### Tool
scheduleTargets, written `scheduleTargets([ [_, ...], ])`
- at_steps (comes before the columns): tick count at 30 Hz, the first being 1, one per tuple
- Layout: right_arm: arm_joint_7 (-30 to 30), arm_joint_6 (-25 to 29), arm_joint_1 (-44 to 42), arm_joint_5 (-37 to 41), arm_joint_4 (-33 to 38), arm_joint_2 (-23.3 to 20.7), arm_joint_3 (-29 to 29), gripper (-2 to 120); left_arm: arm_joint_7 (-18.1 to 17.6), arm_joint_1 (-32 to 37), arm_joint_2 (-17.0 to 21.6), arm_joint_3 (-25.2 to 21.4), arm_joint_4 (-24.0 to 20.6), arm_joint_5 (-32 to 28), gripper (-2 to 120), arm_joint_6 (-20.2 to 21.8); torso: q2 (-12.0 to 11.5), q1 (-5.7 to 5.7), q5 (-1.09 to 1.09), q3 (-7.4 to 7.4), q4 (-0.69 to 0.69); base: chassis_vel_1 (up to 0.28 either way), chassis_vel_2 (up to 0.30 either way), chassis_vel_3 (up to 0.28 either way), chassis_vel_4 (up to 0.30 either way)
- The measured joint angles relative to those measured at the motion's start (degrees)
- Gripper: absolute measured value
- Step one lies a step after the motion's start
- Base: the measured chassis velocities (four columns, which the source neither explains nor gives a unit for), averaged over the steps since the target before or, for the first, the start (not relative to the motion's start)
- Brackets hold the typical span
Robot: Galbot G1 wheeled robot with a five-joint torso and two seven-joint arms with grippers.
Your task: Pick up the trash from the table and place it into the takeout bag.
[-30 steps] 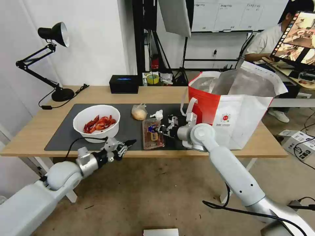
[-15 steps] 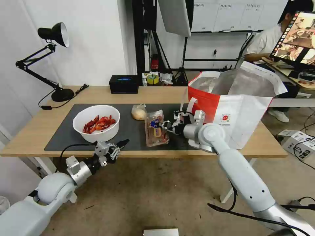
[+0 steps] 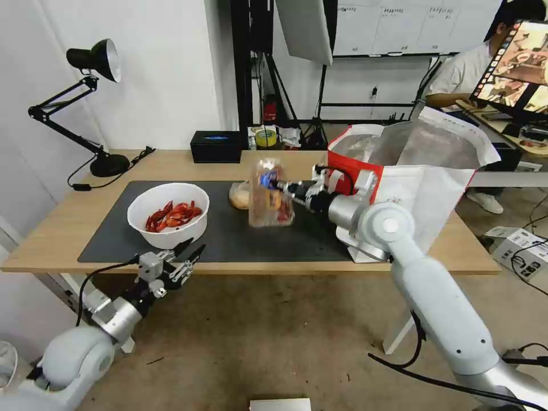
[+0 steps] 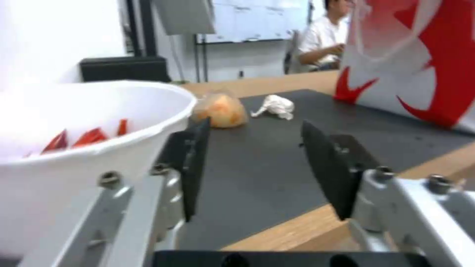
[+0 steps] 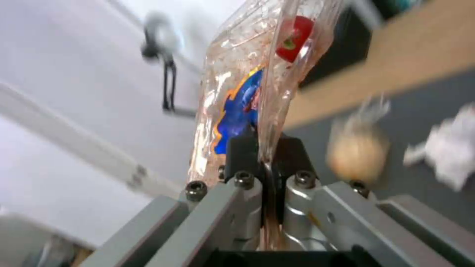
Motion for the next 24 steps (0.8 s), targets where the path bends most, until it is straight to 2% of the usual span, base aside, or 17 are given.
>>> scheduleTargets([
  [2,1.5,2.6,0.5,-0.1,1.2,-0.5,0.9,0,-0.9,0.8,-1.5,-0.2,-0.1,0.5,67,-0.4,0.0,0.00,0.00,0.00,0.00,0.000,0.000,0.000,0.000],
  [3,3.3,4.9,1.5,-0.5,2.1,-1.4,1.9,0,-2.5,1.2,-2.5,-0.2,-0.2,1.5,74,-0.9,0.0,0.00,0.00,0.00,0.00,0.000,0.000,0.000,0.000],
  [4,3.3,4.9,1.5,-0.5,2.1,-1.4,1.9,0,-2.5,1.2,-2.5,-0.2,-0.2,1.5,74,-0.9,0.0,0.00,0.00,0.00,0.00,0.000,0.000,0.000,0.000],
  [6,4.9,7.2,2.7,-1.1,2.4,-2.6,3.2,0,-3.8,1.7,-3.2,-0.2,-0.3,2.0,83,-1.2,0.0,0.00,0.00,0.00,0.00,0.000,0.000,0.000,0.000],
  [7,4.9,7.2,2.7,-1.1,2.4,-2.6,3.2,0,-3.8,1.7,-3.2,-0.2,-0.3,2.0,83,-1.2,0.0,0.00,0.00,0.00,0.00,0.000,0.000,0.000,0.000],
  [10,6.1,10.8,4.6,-3.2,0.8,-6.7,6.2,0,-4.4,1.8,-3.5,-0.6,-0.7,1.7,100,-1.2,0.0,0.00,0.02,0.00,-0.01,0.000,0.000,0.000,0.000],
  [16,6.3,12.2,5.2,-6.5,-1.4,-10.2,7.6,0,-4.5,1.6,-3.8,-0.1,-0.7,1.3,110,-1.3,0.0,0.01,0.01,0.00,-0.02,0.000,0.000,0.000,0.000],
  [17,6.4,12.3,5.4,-8.9,-2.3,-11.2,7.6,0,-4.5,1.6,-4.3,0.2,-0.5,1.2,111,-1.3,0.0,0.01,0.00,0.00,-0.01,0.000,0.000,0.000,0.000],
  [24,7.1,12.7,5.4,-17.5,-4.9,-12.3,6.5,0,-4.5,1.3,-4.9,1.0,-0.4,1.2,114,-1.3,0.0,0.01,0.00,0.01,-0.01,0.000,0.000,0.000,0.000],
])
